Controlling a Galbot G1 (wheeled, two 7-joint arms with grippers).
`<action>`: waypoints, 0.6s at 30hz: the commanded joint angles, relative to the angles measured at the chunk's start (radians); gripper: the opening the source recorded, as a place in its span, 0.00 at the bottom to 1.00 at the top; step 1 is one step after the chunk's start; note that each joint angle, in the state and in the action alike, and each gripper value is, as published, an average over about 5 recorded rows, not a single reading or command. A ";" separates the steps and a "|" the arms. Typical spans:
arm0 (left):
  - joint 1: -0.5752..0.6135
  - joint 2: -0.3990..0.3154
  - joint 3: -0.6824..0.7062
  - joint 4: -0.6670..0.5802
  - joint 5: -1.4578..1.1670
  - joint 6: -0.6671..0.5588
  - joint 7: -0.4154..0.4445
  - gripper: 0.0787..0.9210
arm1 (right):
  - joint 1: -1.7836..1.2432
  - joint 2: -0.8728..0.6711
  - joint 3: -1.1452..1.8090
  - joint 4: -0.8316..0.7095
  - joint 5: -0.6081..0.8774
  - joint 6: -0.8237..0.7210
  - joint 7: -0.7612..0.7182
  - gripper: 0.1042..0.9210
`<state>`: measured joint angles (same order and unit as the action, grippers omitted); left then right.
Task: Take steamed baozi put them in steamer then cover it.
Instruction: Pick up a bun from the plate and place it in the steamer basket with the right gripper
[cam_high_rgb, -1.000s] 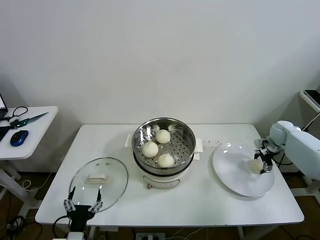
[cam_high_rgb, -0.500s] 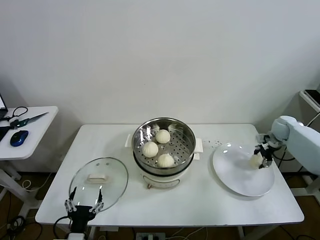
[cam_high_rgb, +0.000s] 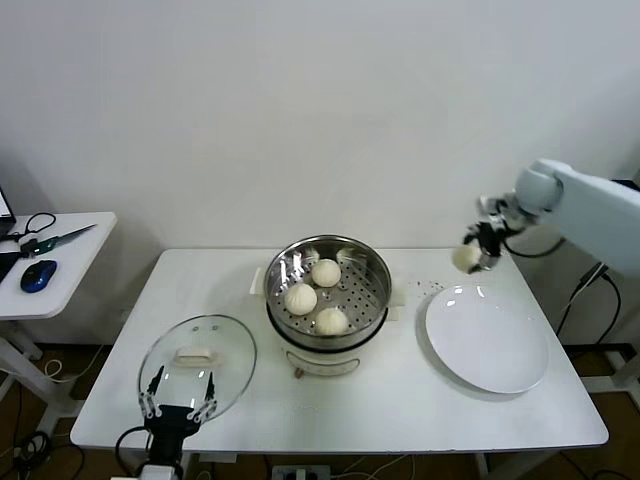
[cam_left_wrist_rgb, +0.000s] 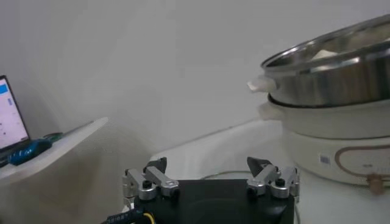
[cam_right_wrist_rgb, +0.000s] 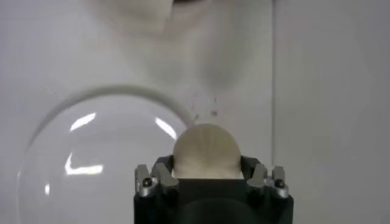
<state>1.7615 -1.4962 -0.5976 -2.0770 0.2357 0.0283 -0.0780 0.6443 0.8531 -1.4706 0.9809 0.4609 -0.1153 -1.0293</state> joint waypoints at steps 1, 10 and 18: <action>-0.025 0.008 0.013 -0.017 -0.013 0.008 0.007 0.88 | 0.320 0.197 -0.345 0.212 0.462 -0.116 0.084 0.73; -0.030 0.027 0.006 -0.021 -0.031 0.005 0.029 0.88 | 0.284 0.358 -0.386 0.235 0.536 -0.144 0.127 0.74; -0.048 0.038 -0.009 -0.010 -0.051 0.007 0.031 0.88 | 0.185 0.477 -0.384 0.123 0.519 -0.145 0.112 0.74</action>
<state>1.7278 -1.4686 -0.5998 -2.0907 0.1994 0.0324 -0.0546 0.8559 1.1598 -1.7852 1.1475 0.8881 -0.2349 -0.9323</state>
